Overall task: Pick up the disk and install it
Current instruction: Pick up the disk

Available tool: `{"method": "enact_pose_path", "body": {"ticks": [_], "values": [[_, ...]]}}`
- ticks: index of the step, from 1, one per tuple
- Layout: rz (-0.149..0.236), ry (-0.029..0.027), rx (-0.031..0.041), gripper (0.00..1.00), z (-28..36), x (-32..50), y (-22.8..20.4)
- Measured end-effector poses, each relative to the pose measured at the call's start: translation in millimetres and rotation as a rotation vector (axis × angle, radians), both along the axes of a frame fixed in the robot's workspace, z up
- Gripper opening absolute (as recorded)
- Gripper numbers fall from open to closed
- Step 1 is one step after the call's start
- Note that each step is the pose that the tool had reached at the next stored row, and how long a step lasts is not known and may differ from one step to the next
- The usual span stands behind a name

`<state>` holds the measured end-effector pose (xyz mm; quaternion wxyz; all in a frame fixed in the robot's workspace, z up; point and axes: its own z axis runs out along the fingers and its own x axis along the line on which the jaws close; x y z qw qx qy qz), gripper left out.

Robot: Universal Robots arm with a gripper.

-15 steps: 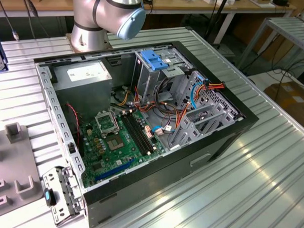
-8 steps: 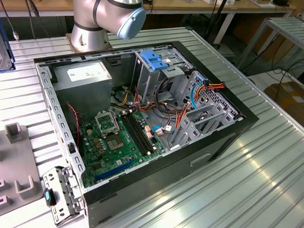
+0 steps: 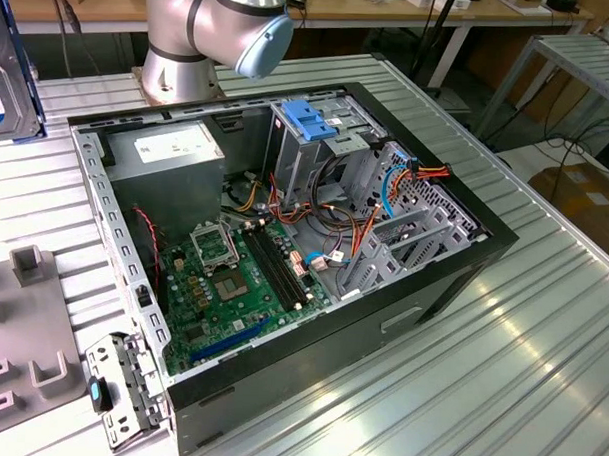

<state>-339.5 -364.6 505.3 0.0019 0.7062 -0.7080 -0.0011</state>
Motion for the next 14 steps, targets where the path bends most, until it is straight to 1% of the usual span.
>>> {"method": "enact_pose_path", "body": {"ticks": [11, 14], "values": [[0.000, 0.0001, 0.0000, 0.37, 0.0, 16.4, -0.1], [0.000, 0.0000, 0.0000, 0.37, 0.0, 24.0, -0.1]]}}
